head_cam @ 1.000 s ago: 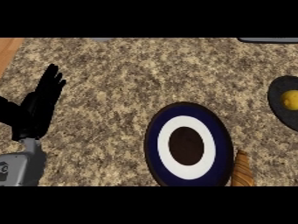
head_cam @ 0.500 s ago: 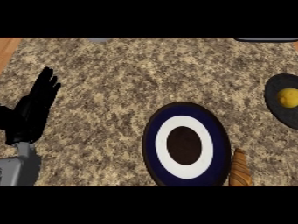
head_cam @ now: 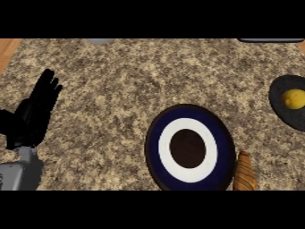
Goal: Pick the lemon from the plate and place it in the pan
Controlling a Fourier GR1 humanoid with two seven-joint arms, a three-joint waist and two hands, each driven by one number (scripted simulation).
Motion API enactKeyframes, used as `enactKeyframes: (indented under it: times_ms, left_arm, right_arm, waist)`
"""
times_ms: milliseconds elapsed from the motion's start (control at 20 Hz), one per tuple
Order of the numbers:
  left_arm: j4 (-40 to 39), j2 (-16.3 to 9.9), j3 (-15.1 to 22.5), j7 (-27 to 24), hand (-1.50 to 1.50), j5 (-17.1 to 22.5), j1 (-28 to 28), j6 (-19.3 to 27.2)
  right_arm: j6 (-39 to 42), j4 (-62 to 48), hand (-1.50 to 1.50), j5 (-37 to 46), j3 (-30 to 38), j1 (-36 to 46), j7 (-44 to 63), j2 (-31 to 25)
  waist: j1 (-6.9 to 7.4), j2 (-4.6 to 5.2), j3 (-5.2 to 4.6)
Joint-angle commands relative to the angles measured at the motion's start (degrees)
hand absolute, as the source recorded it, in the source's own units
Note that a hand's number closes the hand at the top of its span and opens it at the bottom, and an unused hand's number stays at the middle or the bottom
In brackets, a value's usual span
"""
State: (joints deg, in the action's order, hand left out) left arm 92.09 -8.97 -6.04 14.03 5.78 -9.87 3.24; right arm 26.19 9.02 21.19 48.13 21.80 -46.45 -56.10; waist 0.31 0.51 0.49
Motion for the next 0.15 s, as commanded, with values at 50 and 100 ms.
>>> enactKeyframes:
  times_ms: [50, 100]
  left_arm:
    - [0.25, -0.52, -0.13, -1.21, 0.00, 0.67, 1.77, -1.68]
    - [0.95, 0.42, 0.13, 0.07, 0.00, 0.36, 1.86, -0.26]
  right_arm:
    - [7.01, 1.51, -1.50, -0.90, -0.20, -4.81, -9.35, 1.12]
    - [9.71, 1.79, -1.50, -1.14, -0.30, -4.52, -8.33, -1.01]
  waist:
    - [0.24, -0.14, -0.07]
    - [0.21, -0.22, -0.06]
